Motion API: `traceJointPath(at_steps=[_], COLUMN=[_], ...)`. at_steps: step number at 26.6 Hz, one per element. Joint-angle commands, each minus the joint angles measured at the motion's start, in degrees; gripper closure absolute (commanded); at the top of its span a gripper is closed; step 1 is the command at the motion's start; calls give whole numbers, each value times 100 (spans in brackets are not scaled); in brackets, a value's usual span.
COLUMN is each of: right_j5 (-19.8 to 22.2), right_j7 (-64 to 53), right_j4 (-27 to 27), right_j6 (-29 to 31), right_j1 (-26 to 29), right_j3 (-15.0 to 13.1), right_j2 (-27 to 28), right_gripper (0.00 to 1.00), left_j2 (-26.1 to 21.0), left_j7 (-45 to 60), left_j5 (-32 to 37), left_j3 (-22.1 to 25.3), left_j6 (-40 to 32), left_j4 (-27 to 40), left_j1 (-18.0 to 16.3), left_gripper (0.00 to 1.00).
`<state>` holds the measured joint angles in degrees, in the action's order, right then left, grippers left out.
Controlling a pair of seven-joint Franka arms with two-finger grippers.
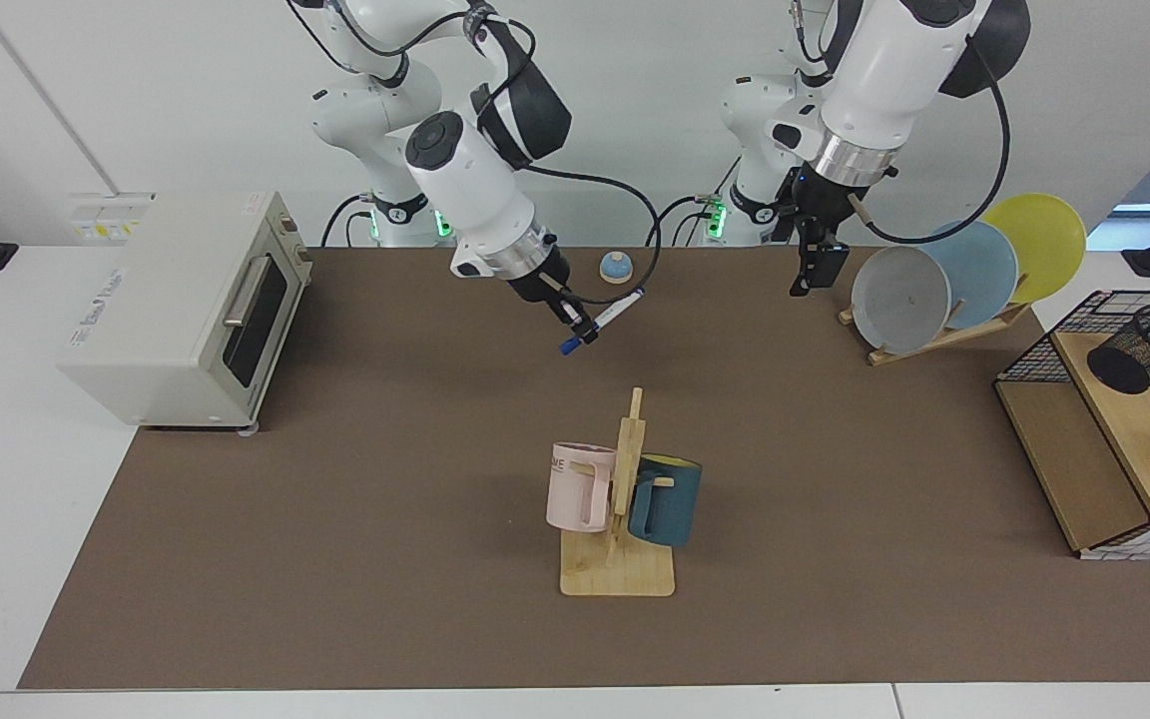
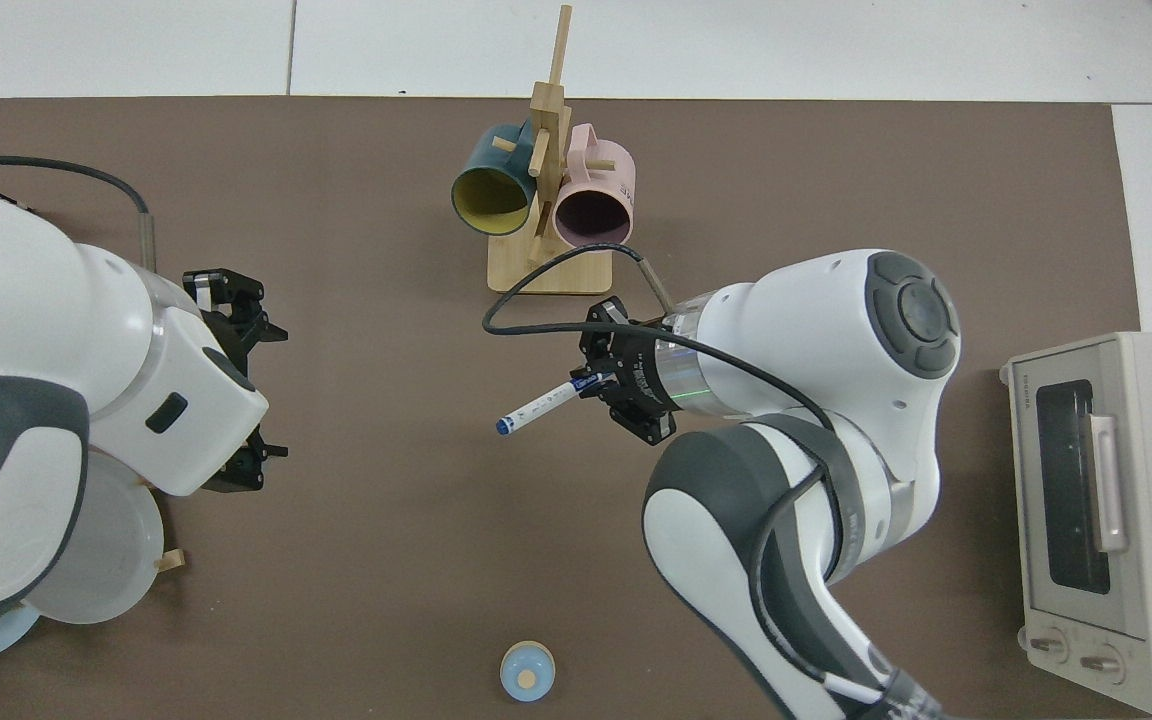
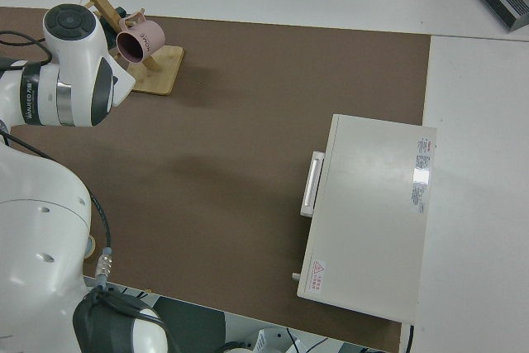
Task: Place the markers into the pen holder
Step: 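Lift the marker with the right gripper toward the mugs while the left gripper approaches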
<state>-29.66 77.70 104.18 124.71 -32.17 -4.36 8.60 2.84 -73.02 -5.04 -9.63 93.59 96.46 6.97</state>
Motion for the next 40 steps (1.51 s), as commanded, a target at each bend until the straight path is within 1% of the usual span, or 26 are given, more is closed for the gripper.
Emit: traceJointPath(at_steps=[1, 4, 7, 11, 15, 19, 22, 25, 27, 28, 29, 31, 33, 34, 40], right_j5=[-399, -812, -1077, -1095, -1112, -1340, -1402, -1411, -1411, -1411, -1411, -1411, -1411, -1411, -1411], right_j7=[833, 1176, 1422, 1809, 2090, 2144, 2144, 2126, 2126, 2126, 2126, 2117, 2117, 2109, 2109], right_j4=[-134, -134, -143, -143, -143, -143, -143, -143, -143, -143, -143, -143, -143, -143, -143], right_j6=[369, 571, 703, 958, 994, 1003, 1003, 1003, 1003, 1003, 1003, 1003, 1003, 1003, 1003], right_j1=[-290, -290, -307, -465, -527, -536, -536, -527, -527, -518, -518, -518, -518, -510, -501], right_j3=[-39, -39, -39, -39, -39, -39, -39, -39, -39, -39, -39, -39, -39, -39, -39], right_j2=[116, 116, 133, 151, 151, 151, 151, 151, 151, 151, 151, 151, 151, 151, 151], right_gripper=[100, 100, 100, 100, 100, 100, 100, 100, 100, 100, 100, 100, 100, 100, 100], left_j2=[41, 50, 85, 129, 120, 76, 58, 58, 58, 58, 58, 50, 32, 32, 23], left_j7=[-54, 121, 332, 701, 834, 860, 860, 869, 869, 860, 851, 851, 860, 869, 904], left_j5=[-409, -489, -480, -480, -436, -383, -383, -375, -375, -375, -375, -375, -375, -375, -375], left_j3=[22, -136, -268, -356, -557, -681, -681, -690, -690, -690, -690, -699, -699, -699, -690], left_j6=[282, 492, 703, 879, 1090, 1284, 1310, 1310, 1310, 1310, 1310, 1310, 1302, 1302, 1284], left_j4=[259, 382, 531, 664, 655, 664, 673, 673, 673, 673, 673, 655, 620, 620, 611], left_j1=[32, 76, 85, 85, 112, 112, 112, 112, 112, 112, 112, 112, 129, 129, 129], left_gripper=[0, 0, 0, 0, 0, 0, 4, 20, 40, 53, 64, 83, 95, 99, 100])
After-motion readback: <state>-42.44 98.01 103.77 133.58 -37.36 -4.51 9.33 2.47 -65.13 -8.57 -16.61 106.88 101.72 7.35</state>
